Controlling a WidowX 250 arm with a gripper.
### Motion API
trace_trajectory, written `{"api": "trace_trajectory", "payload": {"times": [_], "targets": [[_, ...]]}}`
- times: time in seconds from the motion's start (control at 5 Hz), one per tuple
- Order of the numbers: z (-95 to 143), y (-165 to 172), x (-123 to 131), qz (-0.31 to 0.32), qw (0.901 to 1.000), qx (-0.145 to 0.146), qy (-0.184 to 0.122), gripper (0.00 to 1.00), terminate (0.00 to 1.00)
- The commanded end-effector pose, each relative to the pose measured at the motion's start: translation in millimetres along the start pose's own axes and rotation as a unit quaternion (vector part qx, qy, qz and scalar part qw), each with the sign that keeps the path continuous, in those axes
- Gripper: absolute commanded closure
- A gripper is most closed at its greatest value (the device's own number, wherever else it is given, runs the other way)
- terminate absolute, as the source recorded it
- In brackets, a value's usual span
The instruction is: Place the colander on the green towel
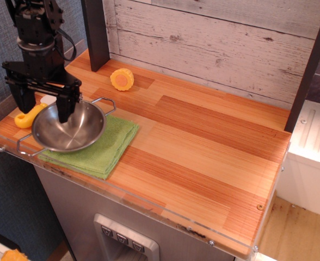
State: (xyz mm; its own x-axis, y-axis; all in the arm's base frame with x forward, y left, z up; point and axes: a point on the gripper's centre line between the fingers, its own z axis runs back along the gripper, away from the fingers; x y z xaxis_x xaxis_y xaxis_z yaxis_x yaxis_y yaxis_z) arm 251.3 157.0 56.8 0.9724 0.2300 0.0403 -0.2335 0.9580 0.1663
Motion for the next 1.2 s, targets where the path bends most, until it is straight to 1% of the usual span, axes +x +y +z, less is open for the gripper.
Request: {"api": "trace_trajectory", "payload": {"times": [0.0, 0.2, 0.4, 0.6, 0.8, 1.0], "targets": [[60, -7, 6, -0.037, 0.9972, -0.015, -0.062, 0.00, 0.00], [75, -23, 3, -0.083, 0.9926, -0.029, -0.084, 0.00, 0.00], [74, -33, 3, -0.115, 0.9886, -0.037, -0.090, 0.00, 0.00], [69, -36, 3, -0.113, 0.9897, -0.034, -0.081, 0.00, 0.00], [69, -36, 3, -0.113, 0.9897, -0.034, -0.081, 0.00, 0.00], [69, -36, 3, -0.113, 0.9897, -0.034, -0.081, 0.00, 1.00]]}}
